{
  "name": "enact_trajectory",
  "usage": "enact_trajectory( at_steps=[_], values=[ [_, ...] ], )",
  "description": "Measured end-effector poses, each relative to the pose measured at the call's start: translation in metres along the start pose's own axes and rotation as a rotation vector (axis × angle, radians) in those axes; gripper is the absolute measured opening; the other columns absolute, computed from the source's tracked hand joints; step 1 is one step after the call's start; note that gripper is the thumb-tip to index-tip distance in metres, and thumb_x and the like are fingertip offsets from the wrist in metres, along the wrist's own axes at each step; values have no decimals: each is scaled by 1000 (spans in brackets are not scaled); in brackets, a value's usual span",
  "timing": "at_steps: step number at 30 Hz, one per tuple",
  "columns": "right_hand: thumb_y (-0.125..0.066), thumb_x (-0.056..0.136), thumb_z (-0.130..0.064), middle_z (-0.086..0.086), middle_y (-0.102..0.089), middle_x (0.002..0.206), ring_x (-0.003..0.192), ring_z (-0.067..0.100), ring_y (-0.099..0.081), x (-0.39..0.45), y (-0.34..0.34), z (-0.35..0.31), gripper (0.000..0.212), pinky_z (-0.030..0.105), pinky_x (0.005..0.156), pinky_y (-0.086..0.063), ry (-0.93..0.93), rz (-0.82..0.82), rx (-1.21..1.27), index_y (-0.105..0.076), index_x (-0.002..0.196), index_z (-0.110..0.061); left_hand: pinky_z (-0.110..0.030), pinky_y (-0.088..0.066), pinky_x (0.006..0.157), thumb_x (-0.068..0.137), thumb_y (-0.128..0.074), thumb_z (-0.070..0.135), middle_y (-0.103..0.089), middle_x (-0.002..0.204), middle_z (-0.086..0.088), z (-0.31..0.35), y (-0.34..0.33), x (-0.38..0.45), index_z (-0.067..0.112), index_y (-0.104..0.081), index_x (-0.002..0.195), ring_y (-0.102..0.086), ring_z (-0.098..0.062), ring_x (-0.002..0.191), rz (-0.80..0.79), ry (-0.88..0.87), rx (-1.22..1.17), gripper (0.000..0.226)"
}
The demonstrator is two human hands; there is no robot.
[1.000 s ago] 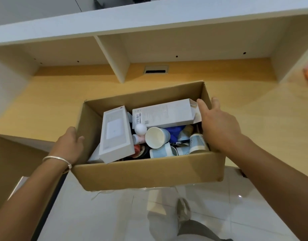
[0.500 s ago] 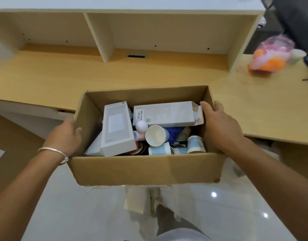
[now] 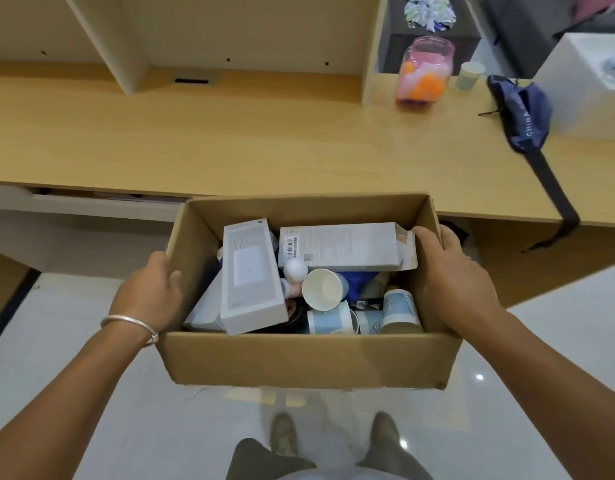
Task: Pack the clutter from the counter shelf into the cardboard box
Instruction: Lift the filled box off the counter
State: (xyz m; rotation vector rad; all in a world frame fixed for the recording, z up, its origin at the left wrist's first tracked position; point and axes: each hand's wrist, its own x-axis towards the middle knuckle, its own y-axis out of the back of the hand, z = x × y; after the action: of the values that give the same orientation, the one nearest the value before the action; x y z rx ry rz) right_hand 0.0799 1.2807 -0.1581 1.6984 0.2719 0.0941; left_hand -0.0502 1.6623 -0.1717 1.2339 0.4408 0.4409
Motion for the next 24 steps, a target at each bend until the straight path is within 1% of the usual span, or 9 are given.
enact_trajectory(
  at_steps=[3, 6, 9, 11, 13, 17, 19, 21, 24],
  values=[
    [-71, 77, -13, 7, -24, 151, 81, 26, -62, -7, 2, 56, 78, 30, 54, -46, -5, 8, -1, -21, 133, -35, -31, -36, 48, 96, -48, 21, -53, 65, -7, 45, -25, -21, 11, -43, 93, -51, -25, 56, -7, -2, 2, 11],
    [-74, 75, -14, 7, -25, 151, 78, 25, -62, -10, 5, 112, 82, 29, 53, -46, -15, 10, -7, -21, 134, -35, -30, -36, 48, 96, -48, 21, -52, 64, -7, 90, -53, -39, 14, -42, 89, -52, -24, 55, -9, -9, -16, 12],
    [-73, 76, -14, 8, -25, 152, 74, 24, -62, -11, 7, 164, 80, 28, 51, -44, -37, 23, -7, -21, 135, -35, -28, -38, 47, 97, -49, 22, -52, 65, -3, 131, -80, -55, 16, -42, 94, -52, -21, 56, -7, -17, -59, 10],
    [-72, 77, -12, 8, -25, 152, 75, 25, -62, -13, 7, 191, 80, 28, 52, -41, -51, 27, -14, -22, 135, -34, -31, -42, 48, 97, -49, 23, -53, 66, -3, 153, -96, -63, 15, -43, 97, -54, -21, 56, -17, -19, -74, 10],
    [-72, 77, -13, 7, -26, 152, 78, 25, -62, -15, 5, 214, 80, 29, 54, -42, -63, 31, -9, -22, 136, -34, -36, -48, 51, 97, -48, 24, -54, 66, -5, 170, -112, -69, 15, -43, 93, -54, -23, 56, -21, -23, -80, 10],
    [-70, 81, -20, 4, -23, 154, 84, 23, -61, -18, -14, 243, 79, 31, 59, -46, -96, 5, 11, -20, 140, -33, -40, -49, 52, 96, -47, 23, -54, 65, -6, 186, -144, -73, 15, -42, 90, -53, -25, 56, -48, -20, -92, 12],
    [-70, 82, -18, 4, -21, 155, 78, 19, -57, -15, -33, 251, 79, 28, 57, -43, -113, -8, 29, -20, 141, -32, -42, -49, 53, 97, -46, 23, -54, 65, -7, 185, -161, -74, 14, -41, 91, -53, -27, 56, -71, -6, -92, 12],
    [-69, 82, -16, 2, -21, 155, 76, 18, -56, -10, -56, 255, 79, 27, 56, -41, -136, -26, 55, -20, 141, -33, -38, -42, 50, 96, -45, 22, -53, 64, -5, 181, -179, -73, 13, -41, 94, -50, -28, 54, -88, -9, -86, 10],
    [-69, 82, -22, -2, -22, 155, 93, 24, -62, -3, -96, 258, 79, 35, 63, -51, -154, -44, 98, -18, 142, -35, -36, -35, 51, 96, -45, 21, -51, 65, -5, 173, -208, -69, 12, -41, 100, -47, -30, 55, -107, -2, -75, 10]
  ],
)
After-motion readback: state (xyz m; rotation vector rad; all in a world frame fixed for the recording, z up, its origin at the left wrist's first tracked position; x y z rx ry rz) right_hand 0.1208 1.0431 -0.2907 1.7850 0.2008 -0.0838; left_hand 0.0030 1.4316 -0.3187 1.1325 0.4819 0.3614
